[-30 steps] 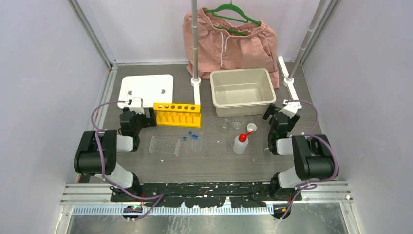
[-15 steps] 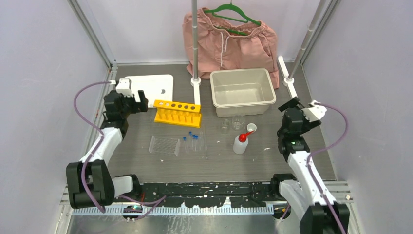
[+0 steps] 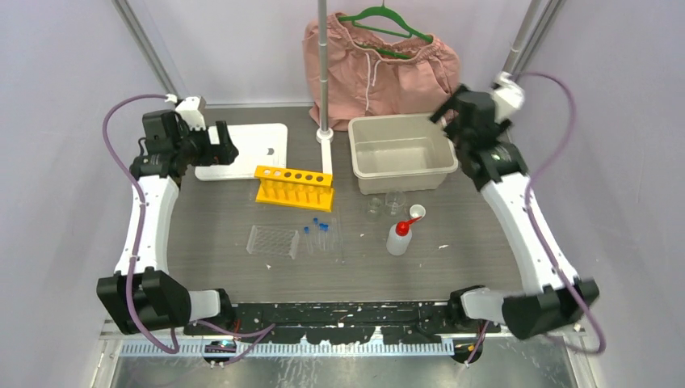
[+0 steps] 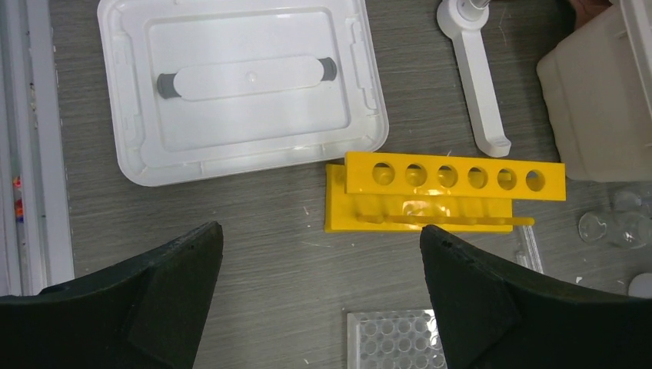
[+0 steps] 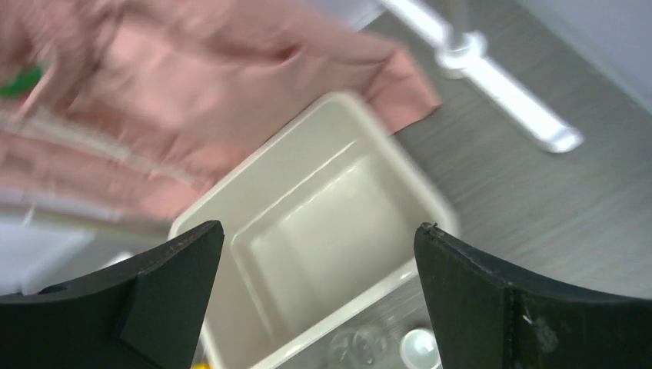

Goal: Organize the chemistry lab equipment

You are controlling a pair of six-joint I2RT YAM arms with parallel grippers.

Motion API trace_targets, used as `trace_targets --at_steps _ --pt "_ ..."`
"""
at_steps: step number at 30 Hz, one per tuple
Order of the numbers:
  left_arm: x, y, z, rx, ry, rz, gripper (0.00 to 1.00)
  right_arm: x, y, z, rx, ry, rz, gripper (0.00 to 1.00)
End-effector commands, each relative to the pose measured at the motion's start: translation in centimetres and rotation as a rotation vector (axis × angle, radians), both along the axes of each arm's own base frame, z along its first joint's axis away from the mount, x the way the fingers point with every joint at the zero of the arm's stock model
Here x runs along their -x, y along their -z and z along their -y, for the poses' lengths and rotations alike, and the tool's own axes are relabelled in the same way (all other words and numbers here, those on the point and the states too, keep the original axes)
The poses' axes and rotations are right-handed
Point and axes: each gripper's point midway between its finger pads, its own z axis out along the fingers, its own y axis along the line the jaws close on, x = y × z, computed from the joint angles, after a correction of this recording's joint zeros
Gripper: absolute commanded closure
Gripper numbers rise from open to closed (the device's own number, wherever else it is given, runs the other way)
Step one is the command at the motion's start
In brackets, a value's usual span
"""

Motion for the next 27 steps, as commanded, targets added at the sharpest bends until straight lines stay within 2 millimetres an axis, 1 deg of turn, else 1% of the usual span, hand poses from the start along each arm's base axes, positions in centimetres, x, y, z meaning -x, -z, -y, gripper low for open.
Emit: trace_targets --at_steps 1,2,3,5,6,7,8,10,13,15,17,19,25,27 --pt "2.0 0.0 -0.2 -0.01 0.017 -0.157 0.0 0.8 0.8 -6.8 0.178 -0.176 -0.2 0.0" --pt "2.0 -0.3 -0.4 -0.017 0.013 -0.163 0.0 0.0 0.3 -7.9 0.111 -0.194 -0.169 0.0" --pt "2.0 -0.4 -0.6 -0.018 0.006 -0.171 0.0 -0.3 0.4 -8.8 0.051 -0.236 -0.164 0.0" --pt "2.2 -0.9 -0.9 -0.021 0.0 -0.179 0.0 -1.1 1.1 -12.8 -0.063 -0.425 -0.139 0.0" --pt "2.4 -0.8 -0.9 -0.021 0.001 -0.194 0.0 -1.2 1.2 -14.8 -0.109 -0.494 -0.128 0.0" --pt "2.5 -0.9 -0.9 -0.023 0.0 -0.198 0.0 -1.1 1.3 -16.7 -0.116 -0.534 -0.135 0.0" --pt "2.6 -0.9 -1.0 -0.025 -0.005 -0.201 0.0 -0.8 1.7 -18.0 -0.071 -0.544 -0.159 0.02" --pt "2.8 -0.8 -1.3 -0.03 -0.022 -0.212 0.0 -0.1 3.4 -20.7 0.043 -0.558 -0.235 0.05" --pt "3.3 -0.5 -1.4 -0.033 -0.016 -0.226 0.0 1.3 6.5 -24.1 0.082 -0.617 -0.337 0.17" --pt "3.6 -0.1 -1.2 -0.034 -0.005 -0.234 0.0 2.4 8.3 -26.3 0.096 -0.663 -0.37 0.23" --pt "4.0 0.2 -0.9 -0.03 0.014 -0.236 0.0 3.4 9.9 -27.9 0.096 -0.691 -0.399 0.28" --pt "4.3 0.3 -0.7 -0.029 0.031 -0.239 0.0 4.2 11.4 -29.1 0.086 -0.719 -0.437 0.31" --pt "4.9 0.6 -0.7 -0.043 0.043 -0.249 0.0 6.0 16.7 -30.6 0.06 -0.751 -0.576 0.32" --pt "5.0 0.7 -0.7 -0.043 0.045 -0.254 0.0 6.6 18.1 -31.2 0.068 -0.768 -0.597 0.37"
